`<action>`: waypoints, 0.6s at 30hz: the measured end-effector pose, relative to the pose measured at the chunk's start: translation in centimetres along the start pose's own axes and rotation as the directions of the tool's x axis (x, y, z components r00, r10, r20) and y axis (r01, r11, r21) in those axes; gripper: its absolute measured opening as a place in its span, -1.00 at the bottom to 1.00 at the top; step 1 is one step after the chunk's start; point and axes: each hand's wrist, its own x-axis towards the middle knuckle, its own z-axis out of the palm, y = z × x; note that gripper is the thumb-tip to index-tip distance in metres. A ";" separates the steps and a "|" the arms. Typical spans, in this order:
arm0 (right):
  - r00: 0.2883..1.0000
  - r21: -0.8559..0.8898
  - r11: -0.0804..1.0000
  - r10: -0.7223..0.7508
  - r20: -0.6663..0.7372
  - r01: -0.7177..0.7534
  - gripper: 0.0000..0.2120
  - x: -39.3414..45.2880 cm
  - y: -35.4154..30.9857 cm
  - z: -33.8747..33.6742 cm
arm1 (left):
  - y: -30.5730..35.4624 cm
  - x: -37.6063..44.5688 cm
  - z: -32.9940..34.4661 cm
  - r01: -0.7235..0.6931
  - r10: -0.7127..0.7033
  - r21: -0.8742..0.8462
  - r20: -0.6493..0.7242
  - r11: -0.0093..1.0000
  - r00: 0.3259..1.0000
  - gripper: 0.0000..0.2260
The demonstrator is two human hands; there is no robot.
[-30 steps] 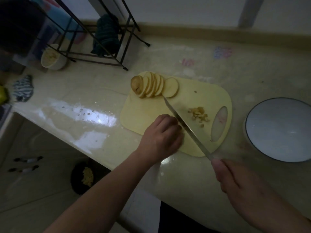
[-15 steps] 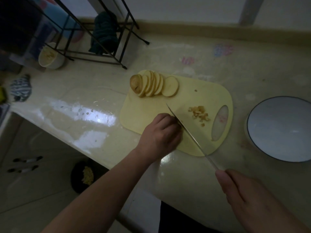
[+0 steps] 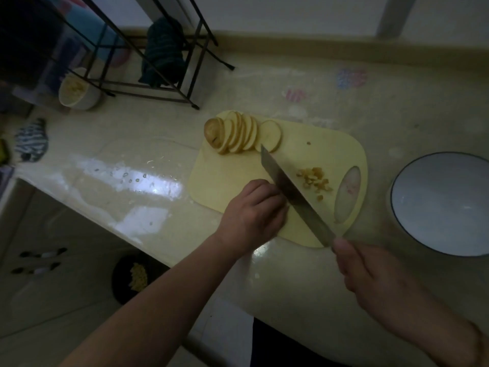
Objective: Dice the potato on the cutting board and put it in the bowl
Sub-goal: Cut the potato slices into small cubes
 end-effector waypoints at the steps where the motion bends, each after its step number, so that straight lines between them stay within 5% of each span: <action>1: 1.000 0.024 1.000 0.017 0.005 -0.017 -0.39 -0.2 0.3 -0.4 | 0.0 0.0 0.0 -0.002 0.002 0.001 -0.008 1.000 1.000 -0.92; 18: 0.998 -0.050 0.998 -0.046 -0.036 0.044 -0.40 -1.9 -1.0 0.7 | 0.3 -0.6 -0.5 0.005 -0.005 0.007 -0.004 1.000 1.000 -0.90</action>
